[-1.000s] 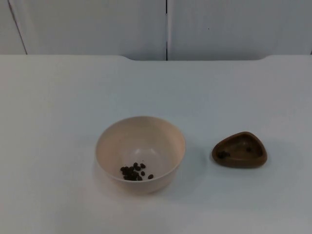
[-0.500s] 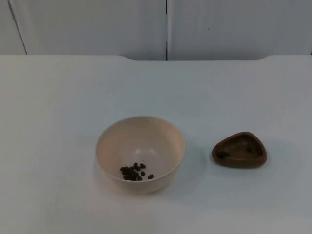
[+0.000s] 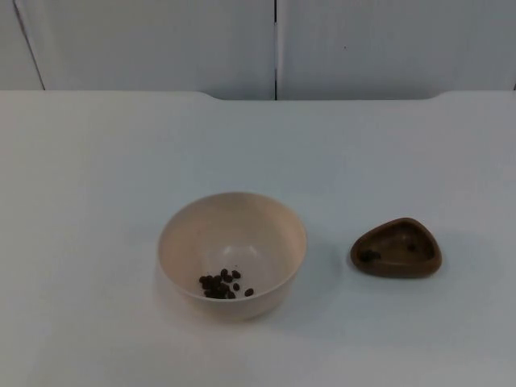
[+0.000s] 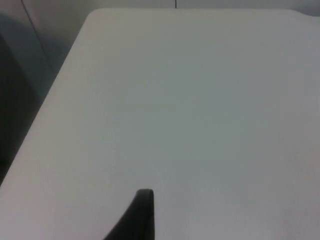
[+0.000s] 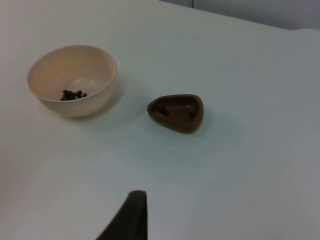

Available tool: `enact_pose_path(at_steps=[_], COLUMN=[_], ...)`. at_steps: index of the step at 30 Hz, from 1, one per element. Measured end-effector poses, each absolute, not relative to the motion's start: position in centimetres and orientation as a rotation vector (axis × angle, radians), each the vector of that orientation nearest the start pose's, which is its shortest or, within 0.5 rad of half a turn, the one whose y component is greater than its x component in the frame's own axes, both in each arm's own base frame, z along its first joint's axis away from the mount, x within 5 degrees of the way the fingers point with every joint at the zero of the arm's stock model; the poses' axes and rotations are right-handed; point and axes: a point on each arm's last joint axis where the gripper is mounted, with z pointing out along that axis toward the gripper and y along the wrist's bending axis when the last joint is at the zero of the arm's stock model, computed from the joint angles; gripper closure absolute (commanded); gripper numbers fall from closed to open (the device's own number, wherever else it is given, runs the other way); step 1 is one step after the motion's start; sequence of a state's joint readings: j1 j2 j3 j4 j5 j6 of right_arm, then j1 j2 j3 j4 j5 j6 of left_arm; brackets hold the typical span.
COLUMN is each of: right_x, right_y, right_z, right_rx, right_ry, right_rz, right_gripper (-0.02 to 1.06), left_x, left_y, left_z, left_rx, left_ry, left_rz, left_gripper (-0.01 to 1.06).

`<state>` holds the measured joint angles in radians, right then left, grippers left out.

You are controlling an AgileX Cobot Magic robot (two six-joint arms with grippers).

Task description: Pick up the bowl with the left hand and pour the coffee beans from the cup into the bowl with the right hand.

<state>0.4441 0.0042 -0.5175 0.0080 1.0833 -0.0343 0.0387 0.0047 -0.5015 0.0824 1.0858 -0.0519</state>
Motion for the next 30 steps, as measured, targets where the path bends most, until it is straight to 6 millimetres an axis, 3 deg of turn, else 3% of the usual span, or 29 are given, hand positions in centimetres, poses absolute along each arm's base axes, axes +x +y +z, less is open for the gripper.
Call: enact_pose_path(at_steps=[6, 21, 30], right_x=[-0.69, -0.72, -0.72], right_y=[-0.23, 0.00, 0.04], right_z=[28.03, 28.03, 28.03], right_rx=[-0.456, -0.130, -0.061], right_ry=[2.011, 2.050, 2.053], right_rz=[0.243, 0.047, 0.011], right_gripper=[-0.01, -0.01, -0.01], left_x=[-0.58, -0.58, -0.58], left_y=[0.64, 0.64, 0.64], left_z=[27.59, 27.59, 27.59], left_rx=[-0.099, -0.099, -0.099], left_ry=[2.069, 2.069, 2.069], left_rz=[0.091, 0.091, 0.091], left_gripper=[0.00, 0.00, 0.00])
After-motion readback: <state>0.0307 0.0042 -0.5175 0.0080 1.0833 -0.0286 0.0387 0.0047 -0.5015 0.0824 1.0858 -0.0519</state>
